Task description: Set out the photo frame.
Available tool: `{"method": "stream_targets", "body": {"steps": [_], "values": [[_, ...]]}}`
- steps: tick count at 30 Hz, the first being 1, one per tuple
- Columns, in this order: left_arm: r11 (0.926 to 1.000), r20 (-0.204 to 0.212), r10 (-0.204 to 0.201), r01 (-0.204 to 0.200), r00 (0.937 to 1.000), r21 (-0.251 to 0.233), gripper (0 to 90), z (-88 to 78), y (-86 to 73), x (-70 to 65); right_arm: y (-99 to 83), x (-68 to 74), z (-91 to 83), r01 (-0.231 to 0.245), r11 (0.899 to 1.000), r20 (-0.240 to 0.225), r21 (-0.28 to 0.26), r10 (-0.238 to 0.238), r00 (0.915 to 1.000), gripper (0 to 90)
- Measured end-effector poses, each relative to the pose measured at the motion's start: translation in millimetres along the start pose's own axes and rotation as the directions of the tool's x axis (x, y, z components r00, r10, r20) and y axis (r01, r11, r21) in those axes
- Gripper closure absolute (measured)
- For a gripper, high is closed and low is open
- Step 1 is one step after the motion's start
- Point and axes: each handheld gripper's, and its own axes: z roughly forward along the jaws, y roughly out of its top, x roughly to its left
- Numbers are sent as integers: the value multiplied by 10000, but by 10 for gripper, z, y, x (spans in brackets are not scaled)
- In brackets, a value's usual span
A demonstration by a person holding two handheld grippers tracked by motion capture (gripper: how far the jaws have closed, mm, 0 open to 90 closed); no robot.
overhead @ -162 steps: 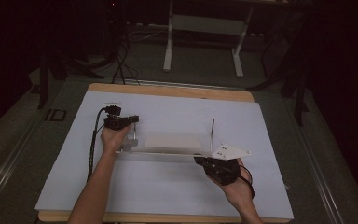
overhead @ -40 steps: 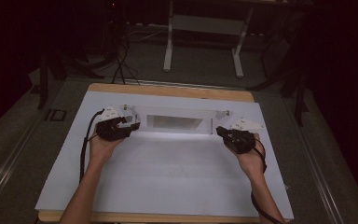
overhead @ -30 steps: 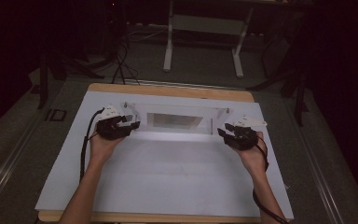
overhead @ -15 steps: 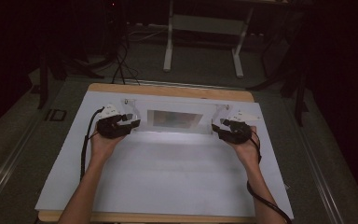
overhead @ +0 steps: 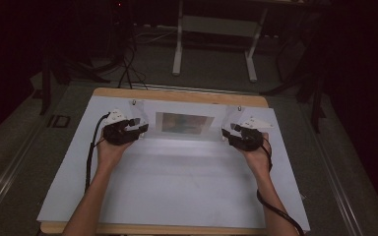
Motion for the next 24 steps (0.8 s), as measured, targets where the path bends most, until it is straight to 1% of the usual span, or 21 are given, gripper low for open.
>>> {"method": "stream_targets", "body": {"steps": [2,8,12,14,17,20,24], "values": [[10000,-60,21,-21,10000,-30,518,7,-2,-1,-3,0,16,5,10000,-29,5,-5,10000,527],[9999,-398,139,-143,9991,-94,517,42,0,-23,1,22,54,41,10000,244,-26,-40,9997,519],[9998,-492,89,-97,9987,-161,516,59,-1,-22,22,18,70,36,10000,304,46,-37,9995,518],[9997,-576,138,-148,9982,-172,516,67,0,-28,30,16,75,43,10000,335,83,-46,9994,518],[9995,-776,298,-307,9965,-105,515,81,10,-43,34,11,85,-1,10000,356,76,-2,9994,518],[9995,-837,327,-325,9960,40,515,95,35,-33,46,9,98,-42,9999,430,97,37,9991,517],[9995,-909,313,-306,9954,92,516,114,54,-24,58,1,117,-95,9999,504,104,90,9987,517]]}}
